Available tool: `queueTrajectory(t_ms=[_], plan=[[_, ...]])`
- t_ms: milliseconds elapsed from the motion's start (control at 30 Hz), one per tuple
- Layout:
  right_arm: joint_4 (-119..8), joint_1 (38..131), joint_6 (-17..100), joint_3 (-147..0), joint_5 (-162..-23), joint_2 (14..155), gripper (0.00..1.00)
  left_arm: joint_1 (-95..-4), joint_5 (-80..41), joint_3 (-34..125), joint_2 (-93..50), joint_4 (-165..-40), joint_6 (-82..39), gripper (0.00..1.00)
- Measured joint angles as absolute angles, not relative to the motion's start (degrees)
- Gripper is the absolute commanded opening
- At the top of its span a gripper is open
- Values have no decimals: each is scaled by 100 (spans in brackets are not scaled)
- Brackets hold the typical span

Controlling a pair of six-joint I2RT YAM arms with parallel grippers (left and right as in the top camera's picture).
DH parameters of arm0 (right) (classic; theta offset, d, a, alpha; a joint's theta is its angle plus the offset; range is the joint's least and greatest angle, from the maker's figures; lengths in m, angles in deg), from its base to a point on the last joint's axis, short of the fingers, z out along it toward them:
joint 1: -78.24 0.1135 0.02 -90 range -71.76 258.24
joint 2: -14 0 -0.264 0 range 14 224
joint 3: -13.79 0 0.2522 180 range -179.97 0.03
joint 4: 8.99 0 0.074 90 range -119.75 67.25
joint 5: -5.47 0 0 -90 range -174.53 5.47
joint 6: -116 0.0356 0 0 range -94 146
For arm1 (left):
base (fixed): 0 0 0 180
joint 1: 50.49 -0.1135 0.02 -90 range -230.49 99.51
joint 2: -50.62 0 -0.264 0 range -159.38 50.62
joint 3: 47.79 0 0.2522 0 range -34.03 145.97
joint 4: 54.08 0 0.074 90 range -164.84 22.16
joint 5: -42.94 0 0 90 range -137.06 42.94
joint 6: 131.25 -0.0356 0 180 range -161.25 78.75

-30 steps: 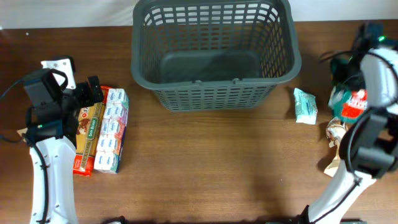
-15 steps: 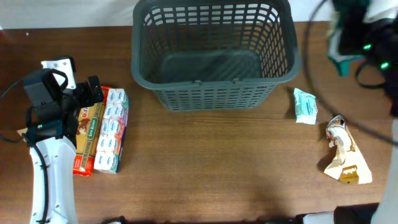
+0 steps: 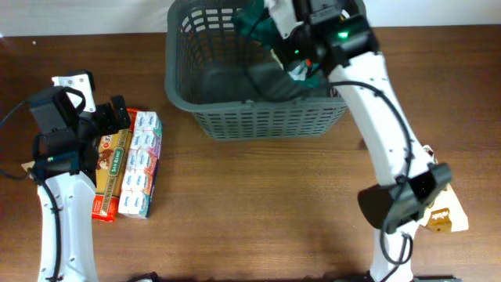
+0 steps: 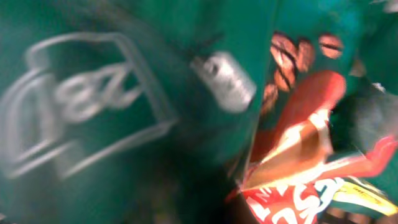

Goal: Pack container
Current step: 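Lift the Nescafe bag with the right gripper and drop it into the basket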

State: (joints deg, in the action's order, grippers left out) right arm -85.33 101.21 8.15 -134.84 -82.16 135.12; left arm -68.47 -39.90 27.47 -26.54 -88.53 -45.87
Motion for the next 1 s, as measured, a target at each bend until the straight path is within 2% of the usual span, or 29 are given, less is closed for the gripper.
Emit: queueTrajectory(t_ms=[367,433,467,533,633,667,767,933,1000], plan=[[-8767,10230,1091,-13370,-8257,14095,4,-6849,-3993,2749,-2654,-8849,-4587,99],[-8876,10230,1124,-13092,-8273,14240,50,-6847,-3990,2749,-2654,-8846,-4585,99],[-8876,10230,1121,-13036,-8292,14310,56,-6847,-3990,2749,-2654,-8849,-4585,99],[-8885,10230,1187,-13001,-8290,14351,63,-6849,-3990,2749,-2654,-8846,-4587,99],[-8914,10230,1242,-13003,-8262,14246,66,-6847,-3993,2749,-2654,-8846,-4587,99],[-8922,10228,1274,-13003,-8170,14159,69,-6849,-3990,2749,-2654,-8844,-4585,99],[-8964,10193,1556,-13226,-7554,13619,74,-6847,-3990,2749,-2654,-8846,-4587,99],[-8975,9786,1698,-13527,-6972,12124,75,-6847,-3990,2749,-2654,-8844,-4587,99],[-9137,9144,1838,-13624,-6878,11468,75,-6847,-3993,2749,-2654,-8853,-4587,99]])
